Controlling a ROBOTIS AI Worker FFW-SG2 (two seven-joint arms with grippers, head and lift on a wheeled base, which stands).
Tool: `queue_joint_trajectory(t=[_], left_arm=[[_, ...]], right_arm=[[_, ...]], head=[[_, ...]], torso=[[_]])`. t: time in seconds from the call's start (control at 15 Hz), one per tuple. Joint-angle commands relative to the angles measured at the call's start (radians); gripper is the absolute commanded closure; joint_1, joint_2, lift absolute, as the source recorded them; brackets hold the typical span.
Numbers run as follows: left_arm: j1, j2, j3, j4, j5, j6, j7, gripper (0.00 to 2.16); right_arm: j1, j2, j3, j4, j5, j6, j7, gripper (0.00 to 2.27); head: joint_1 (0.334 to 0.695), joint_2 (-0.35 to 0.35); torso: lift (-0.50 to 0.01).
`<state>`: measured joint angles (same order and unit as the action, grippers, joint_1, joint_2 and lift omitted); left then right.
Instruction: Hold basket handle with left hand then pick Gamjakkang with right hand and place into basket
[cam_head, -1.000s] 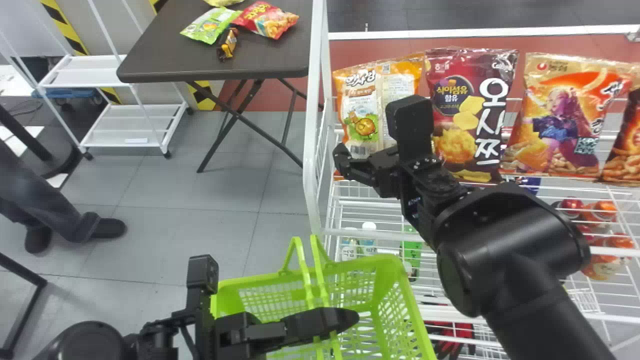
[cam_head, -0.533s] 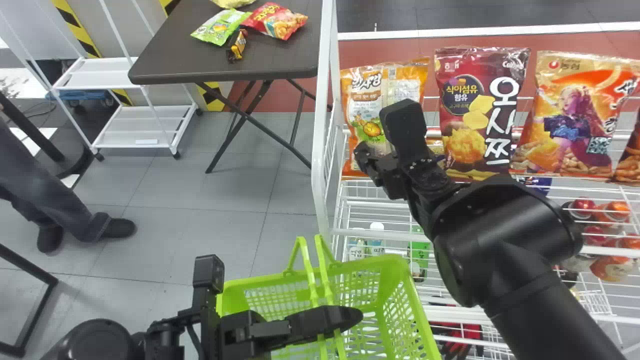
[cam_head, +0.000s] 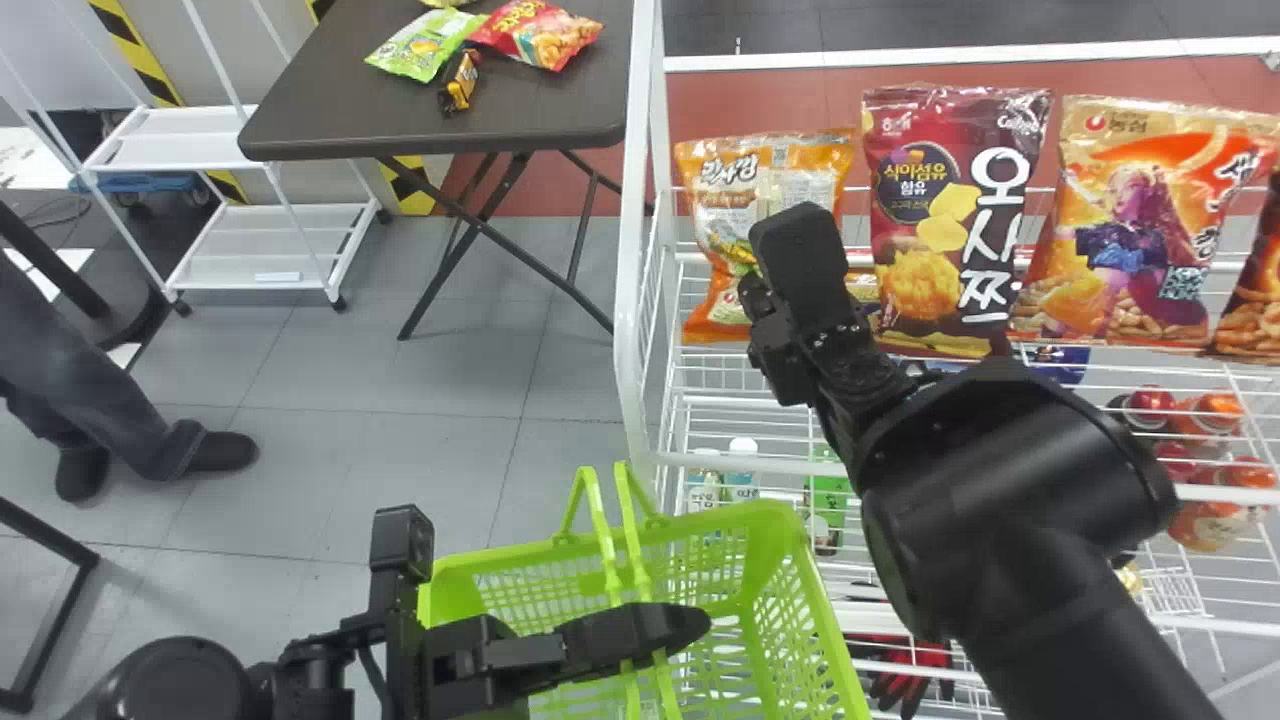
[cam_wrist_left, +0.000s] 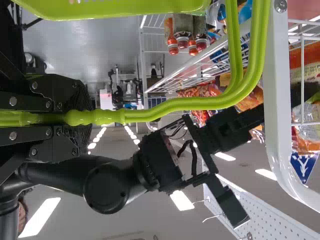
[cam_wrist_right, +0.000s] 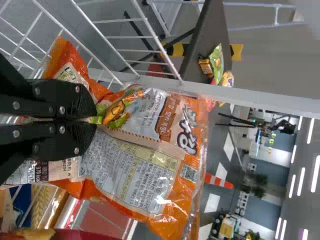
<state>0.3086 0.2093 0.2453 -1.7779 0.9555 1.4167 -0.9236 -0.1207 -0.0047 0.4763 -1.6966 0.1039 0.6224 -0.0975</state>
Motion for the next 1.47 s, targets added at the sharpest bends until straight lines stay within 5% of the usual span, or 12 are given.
queue_joint_trajectory(t=[0.0, 0.33, 0.93, 1.2, 1.4], left_arm=[[0.001, -0.001, 0.000, 0.000, 0.000, 0.000, 0.000, 2.15], [0.001, -0.001, -0.004, 0.000, 0.002, 0.000, 0.005, 2.15], [0.009, -0.005, -0.004, 0.002, 0.003, -0.003, 0.003, 2.15], [0.009, -0.011, -0.004, 0.003, 0.003, -0.006, 0.003, 2.15], [0.009, -0.011, -0.003, 0.006, 0.005, -0.006, 0.000, 2.15]], right_arm=[[0.059, 0.006, -0.007, -0.095, 0.030, 0.000, 0.001, 2.24], [0.242, -0.003, -0.030, -0.413, 0.129, 0.116, 0.012, 2.24], [0.518, -0.169, -0.071, -0.816, 0.183, 0.441, 0.013, 2.24], [0.550, -0.215, -0.021, -0.988, 0.171, 0.911, 0.013, 2.24], [0.567, -0.232, 0.025, -1.048, 0.137, 0.950, 0.019, 2.24]], head=[[0.695, 0.124], [0.695, 0.114], [0.695, -0.035], [0.695, -0.086], [0.695, -0.136]], torso=[[-0.017], [-0.017], [-0.017], [-0.017], [-0.017]])
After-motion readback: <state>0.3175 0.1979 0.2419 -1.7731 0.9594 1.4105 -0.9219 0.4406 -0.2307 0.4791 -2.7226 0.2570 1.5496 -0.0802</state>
